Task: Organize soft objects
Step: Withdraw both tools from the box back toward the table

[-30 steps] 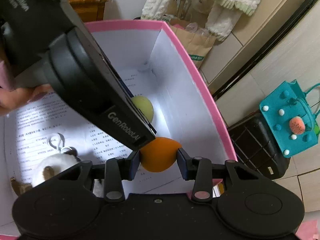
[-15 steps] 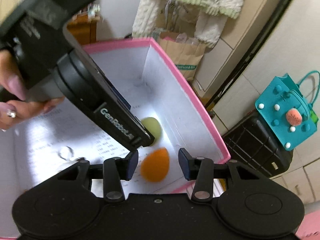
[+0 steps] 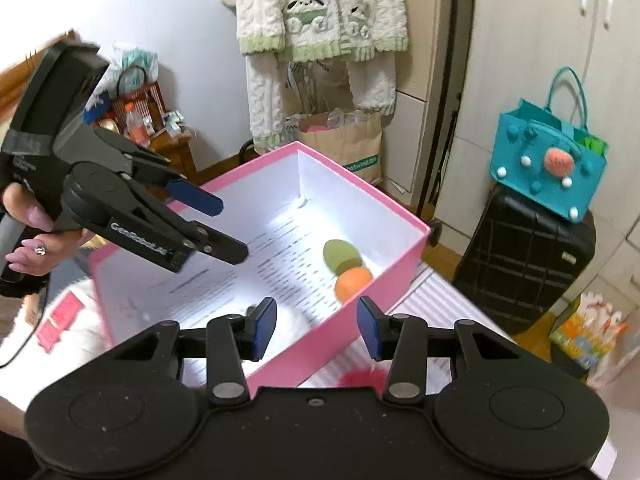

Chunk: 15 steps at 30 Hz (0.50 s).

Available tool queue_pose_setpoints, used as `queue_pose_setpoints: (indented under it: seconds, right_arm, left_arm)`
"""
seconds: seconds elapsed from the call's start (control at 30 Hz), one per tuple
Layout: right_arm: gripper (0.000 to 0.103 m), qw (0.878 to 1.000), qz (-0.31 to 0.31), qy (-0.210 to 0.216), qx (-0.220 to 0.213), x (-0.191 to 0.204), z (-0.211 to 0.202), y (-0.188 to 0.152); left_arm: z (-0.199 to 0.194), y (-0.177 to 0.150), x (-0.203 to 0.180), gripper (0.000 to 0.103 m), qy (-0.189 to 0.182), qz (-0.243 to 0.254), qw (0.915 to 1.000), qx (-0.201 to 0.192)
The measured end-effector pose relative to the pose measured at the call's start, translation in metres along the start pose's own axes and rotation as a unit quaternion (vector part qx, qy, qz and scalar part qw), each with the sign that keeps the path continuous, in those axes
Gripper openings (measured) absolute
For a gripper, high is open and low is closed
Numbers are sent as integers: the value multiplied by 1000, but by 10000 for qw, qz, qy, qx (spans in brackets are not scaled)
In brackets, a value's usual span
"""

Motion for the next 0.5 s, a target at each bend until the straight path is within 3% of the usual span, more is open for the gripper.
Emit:
queue_pose_setpoints:
  seconds: [0.23, 0.5]
  right_arm:
    - [50, 9997, 213, 24, -91, 13, -41, -29]
    - [50, 9994, 128, -248, -220, 28, -88, -58]
  left_arm:
    - [-44, -30, -14, 68, 121, 240, 9996, -70]
    - [-78, -60, -45, 70, 62, 524, 9986, 53]
Point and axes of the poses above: each gripper's, at about its wrist camera, not at the fingertips, and z roughly the way its jaws point, x to its left, y to its top, the point moved 10 cm from there along z, roughly the way its jaws point, and after that the axes turned 13 degrees about x, right-handed, at the moved point
